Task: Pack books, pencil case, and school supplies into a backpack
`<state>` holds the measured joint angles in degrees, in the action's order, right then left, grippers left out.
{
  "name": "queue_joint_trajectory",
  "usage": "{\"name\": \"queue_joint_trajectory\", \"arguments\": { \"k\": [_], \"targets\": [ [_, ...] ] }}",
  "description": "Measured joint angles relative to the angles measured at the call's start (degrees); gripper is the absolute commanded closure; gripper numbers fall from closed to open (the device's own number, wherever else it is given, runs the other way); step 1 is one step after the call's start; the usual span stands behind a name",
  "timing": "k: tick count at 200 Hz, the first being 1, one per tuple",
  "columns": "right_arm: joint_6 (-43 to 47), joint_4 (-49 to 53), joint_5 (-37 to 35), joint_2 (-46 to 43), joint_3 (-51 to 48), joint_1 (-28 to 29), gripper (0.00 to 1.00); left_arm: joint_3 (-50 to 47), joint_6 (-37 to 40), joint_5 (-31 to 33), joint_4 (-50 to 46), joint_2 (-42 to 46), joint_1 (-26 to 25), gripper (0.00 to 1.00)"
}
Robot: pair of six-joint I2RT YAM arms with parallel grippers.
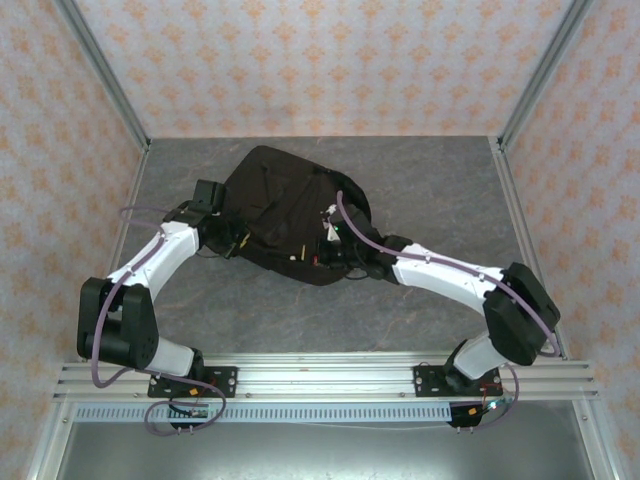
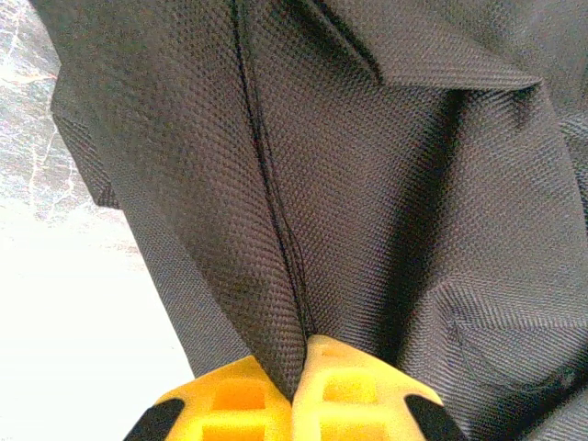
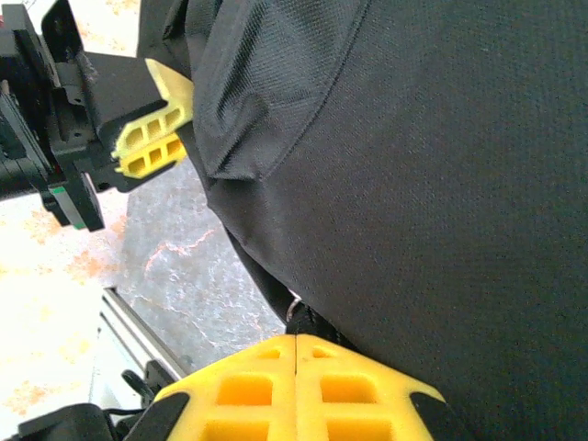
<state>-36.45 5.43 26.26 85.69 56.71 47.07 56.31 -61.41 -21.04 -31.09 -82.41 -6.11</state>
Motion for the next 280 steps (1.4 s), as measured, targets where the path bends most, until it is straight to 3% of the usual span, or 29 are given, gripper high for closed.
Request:
{"name": "queue_joint_trajectory", "arguments": {
  "k": [55,93,136,153,161,228,256,280],
  "targets": [
    [2.71,3.48,-1.38,-4.81,-1.88,-1.88,1.0,1.46,1.49,-1.01,-2.75,0.55,0.0,1.0],
    [2.64,5.77,-0.48,-10.32,-4.63,-7.76,1.0,1.79,2.93,4.07,-4.24,0.55,2.51,1.0],
    [2.67,6.47,3.78,-10.08,-4.31,-8.09,1.0,1.79,3.45,5.66,-5.64,0.55,2.84,1.0],
    [2.8,7.56,4.92,-8.96,-3.02,-7.43,0.77,1.79,3.67,5.64,-5.64,0.55,2.84,1.0],
    [3.1,8.26,5.11,-8.0,-1.86,-6.58,0.71,1.79,3.93,5.62,-5.64,0.55,2.84,1.0],
    [1.14,11.17,3.61,1.64,7.78,2.93,0.53,1.77,4.48,5.22,-5.6,0.55,2.84,1.0],
    [1.33,18.93,-6.51,6.01,17.0,8.2,0.44,1.77,4.46,4.94,-5.57,0.55,2.84,1.0],
    [2.16,26.32,-18.08,11.56,28.79,13.97,0.3,1.77,4.28,4.35,-5.55,0.52,2.86,1.0]
  ]
}}
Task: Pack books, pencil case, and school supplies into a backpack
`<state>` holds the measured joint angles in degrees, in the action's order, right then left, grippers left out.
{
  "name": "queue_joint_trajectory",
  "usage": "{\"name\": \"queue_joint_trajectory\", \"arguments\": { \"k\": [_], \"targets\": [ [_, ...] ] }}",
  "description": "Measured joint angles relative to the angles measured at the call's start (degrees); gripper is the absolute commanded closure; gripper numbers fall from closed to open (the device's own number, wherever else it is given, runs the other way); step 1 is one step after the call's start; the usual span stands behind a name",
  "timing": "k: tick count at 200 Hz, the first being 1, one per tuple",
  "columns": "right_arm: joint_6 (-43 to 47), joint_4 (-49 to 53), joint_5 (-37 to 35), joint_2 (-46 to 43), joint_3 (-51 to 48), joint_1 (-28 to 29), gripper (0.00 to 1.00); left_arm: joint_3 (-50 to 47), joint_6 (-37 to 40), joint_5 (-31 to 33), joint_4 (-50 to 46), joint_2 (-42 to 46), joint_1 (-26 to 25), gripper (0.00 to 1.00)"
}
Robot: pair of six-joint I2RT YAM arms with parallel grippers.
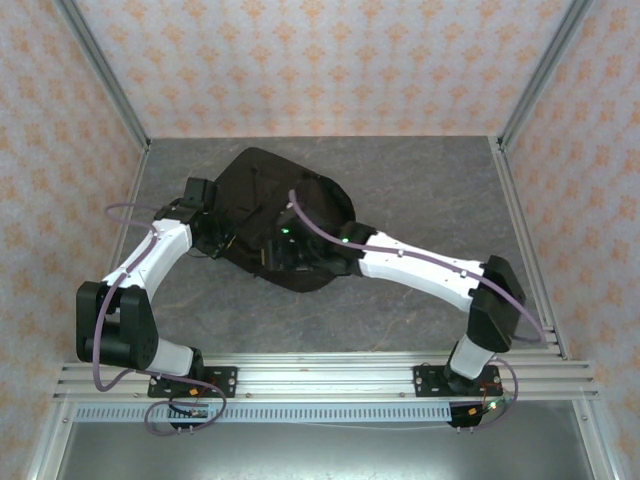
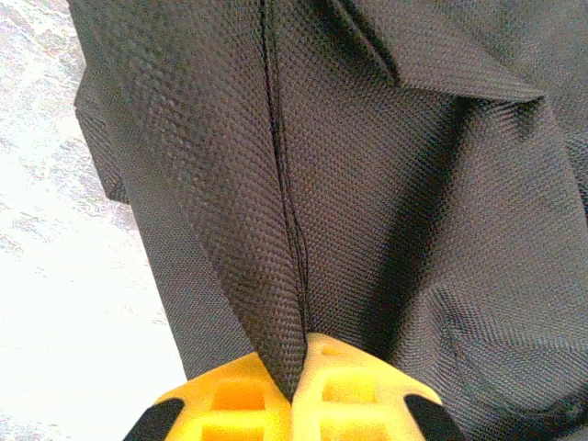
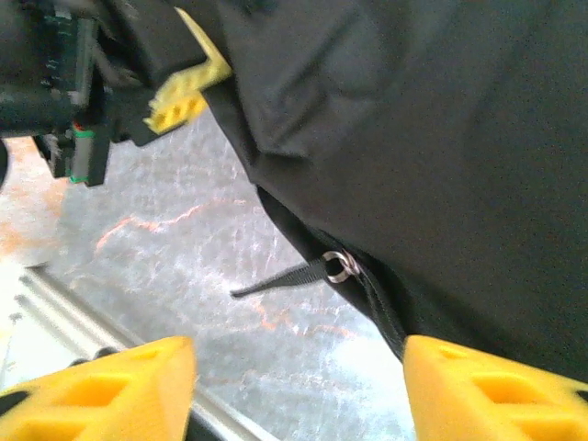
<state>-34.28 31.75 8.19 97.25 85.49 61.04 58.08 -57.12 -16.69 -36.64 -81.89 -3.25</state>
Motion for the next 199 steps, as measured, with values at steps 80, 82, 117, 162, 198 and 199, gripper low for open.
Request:
{"name": "queue_joint_trajectory", "arguments": {
  "k": [80,82,117,162,198,199],
  "targets": [
    [6.12,17.73,-24.0,19.65,21.07,10.75,0.17,0.28,-1.55,-5.57,0.02,-1.55,0.04,1.0],
    [6.34,17.94,-24.24,19.82,21.24,10.84,0.17,0.33,-1.55,-5.62,0.04,-1.55,0.04,1.0],
    [9.2,21.51,-28.06,23.37,25.42,11.8,0.22,0.39,-1.53,-5.88,0.02,-1.64,0.04,1.0],
    [11.17,23.67,-30.91,25.7,26.23,12.24,0.34,0.39,-1.53,-5.99,0.02,-1.64,0.04,1.0],
    [11.96,24.9,-32.3,26.67,26.23,12.28,0.46,0.39,-1.53,-6.08,0.02,-1.64,0.04,1.0],
    [11.93,24.9,-32.35,26.67,26.23,12.28,0.47,0.39,-1.53,-6.08,0.02,-1.64,0.04,1.0]
  ]
}}
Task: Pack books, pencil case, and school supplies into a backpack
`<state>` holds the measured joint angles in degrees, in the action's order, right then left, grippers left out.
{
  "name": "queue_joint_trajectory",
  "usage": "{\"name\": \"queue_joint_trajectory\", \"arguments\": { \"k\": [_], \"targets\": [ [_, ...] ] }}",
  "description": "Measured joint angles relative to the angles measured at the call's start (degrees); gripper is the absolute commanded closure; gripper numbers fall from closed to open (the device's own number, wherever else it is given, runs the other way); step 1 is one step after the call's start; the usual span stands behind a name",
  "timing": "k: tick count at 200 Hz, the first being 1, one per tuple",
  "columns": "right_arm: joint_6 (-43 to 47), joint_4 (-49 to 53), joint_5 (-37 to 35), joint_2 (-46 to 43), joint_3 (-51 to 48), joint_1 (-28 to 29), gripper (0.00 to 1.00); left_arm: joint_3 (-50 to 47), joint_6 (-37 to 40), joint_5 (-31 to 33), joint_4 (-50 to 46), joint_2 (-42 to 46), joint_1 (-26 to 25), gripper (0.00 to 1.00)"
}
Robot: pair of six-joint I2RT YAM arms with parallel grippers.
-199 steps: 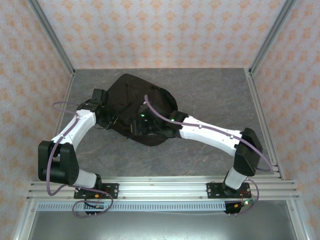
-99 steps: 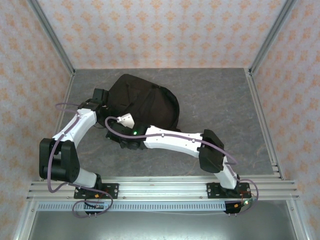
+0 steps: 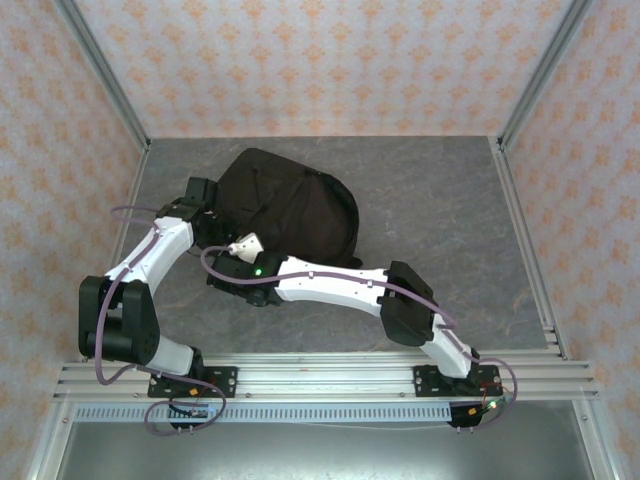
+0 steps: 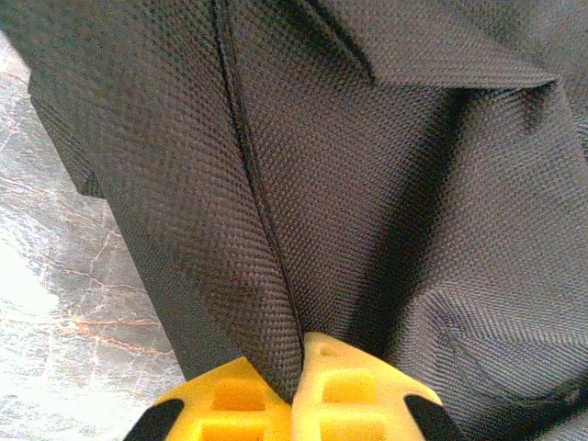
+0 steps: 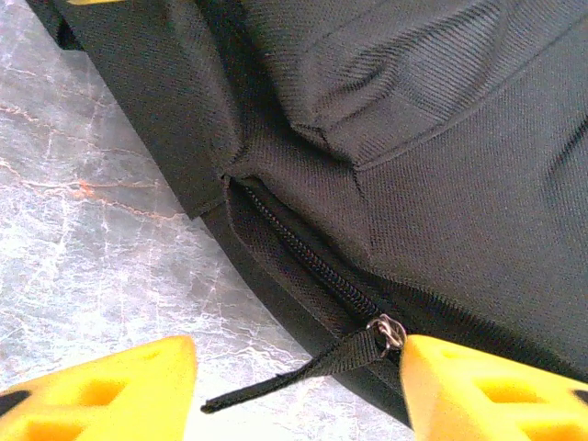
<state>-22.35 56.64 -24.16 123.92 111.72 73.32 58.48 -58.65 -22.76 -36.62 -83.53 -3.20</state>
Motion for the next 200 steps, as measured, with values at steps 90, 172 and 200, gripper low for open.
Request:
{"name": "queue_joint_trajectory", "arguments": {
  "k": [90,172,200],
  "targets": [
    [0.24,-2.71,-4.79,-0.31,-3.69,-0.13,1.0,0.0,0.02,-0.42,-0.02,0.0,0.0,1.0],
    [-0.96,-9.18,-8.0,-14.23,-16.24,-1.46,1.0,0.76,0.22,-1.07,-0.31,0.0,0.26,1.0],
    [-1.97,-11.87,-6.14,-16.94,-21.07,-3.13,1.0,0.87,0.22,-1.95,-0.31,0.0,0.22,1.0]
  ]
}}
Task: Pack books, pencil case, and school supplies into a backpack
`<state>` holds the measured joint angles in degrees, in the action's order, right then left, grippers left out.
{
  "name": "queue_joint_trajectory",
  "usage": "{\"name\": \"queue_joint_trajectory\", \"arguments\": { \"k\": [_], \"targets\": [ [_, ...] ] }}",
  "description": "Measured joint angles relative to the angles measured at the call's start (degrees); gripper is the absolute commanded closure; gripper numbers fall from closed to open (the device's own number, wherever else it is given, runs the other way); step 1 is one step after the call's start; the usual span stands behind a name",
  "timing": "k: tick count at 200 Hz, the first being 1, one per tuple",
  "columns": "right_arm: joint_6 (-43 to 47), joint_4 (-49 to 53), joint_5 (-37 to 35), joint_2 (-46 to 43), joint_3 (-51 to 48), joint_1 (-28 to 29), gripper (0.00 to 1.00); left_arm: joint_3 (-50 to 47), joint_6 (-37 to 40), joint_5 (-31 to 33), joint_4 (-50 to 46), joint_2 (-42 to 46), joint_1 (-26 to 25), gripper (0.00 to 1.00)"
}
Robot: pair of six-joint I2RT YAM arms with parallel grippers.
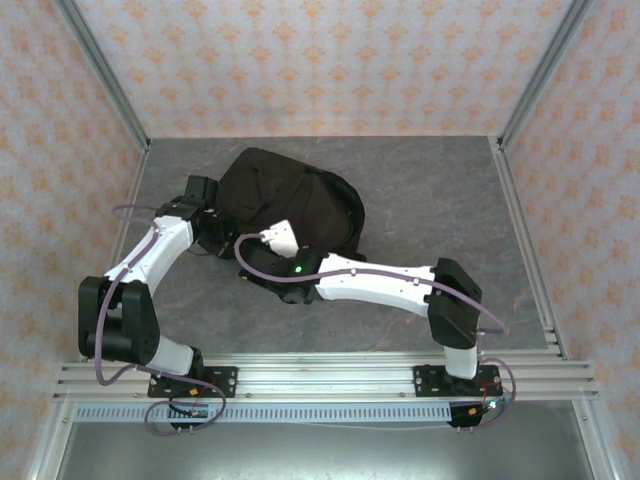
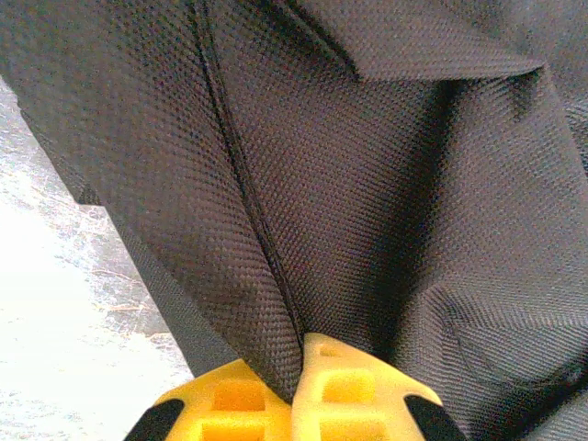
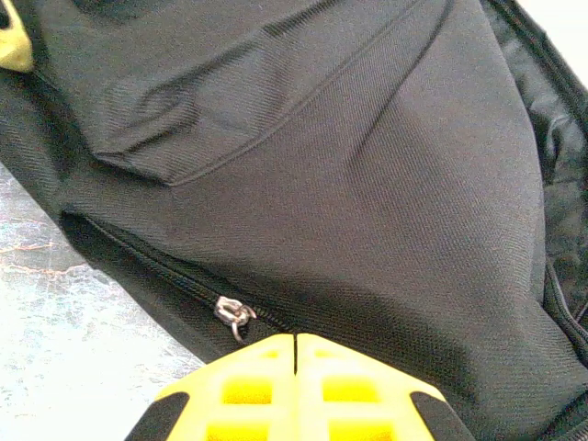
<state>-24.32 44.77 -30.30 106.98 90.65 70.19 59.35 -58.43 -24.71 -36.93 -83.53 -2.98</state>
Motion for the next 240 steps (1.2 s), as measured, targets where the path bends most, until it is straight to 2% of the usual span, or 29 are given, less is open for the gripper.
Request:
{"name": "queue_joint_trajectory", "arguments": {
  "k": [72,112,170,204,222,240],
  "targets": [
    [-5.7,-10.14,14.58,-10.54,-13.57,-6.8,1.0,0.22,0.5,0.22,-0.59,0.0,0.02,1.0],
    [-6.91,-12.57,17.57,-14.71,-18.47,-8.24,1.0,0.94,1.11,0.39,-1.51,0.0,0.04,1.0],
    [-6.69,-15.91,22.51,-20.72,-24.04,-14.14,1.0,1.16,1.38,-0.37,-1.51,0.0,-0.02,1.0],
    [-4.26,-14.84,25.29,-23.82,-26.23,-17.84,1.0,2.27,1.55,1.73,-2.43,0.0,0.04,1.0],
    [-3.43,-15.06,29.14,-25.03,-26.77,-18.14,1.0,4.17,2.12,2.99,-3.63,-0.55,-0.13,1.0],
    [-3.28,-16.26,32.94,-25.44,-26.93,-16.9,1.0,10.62,4.2,5.51,-6.95,-4.46,-1.64,1.0]
  ]
}}
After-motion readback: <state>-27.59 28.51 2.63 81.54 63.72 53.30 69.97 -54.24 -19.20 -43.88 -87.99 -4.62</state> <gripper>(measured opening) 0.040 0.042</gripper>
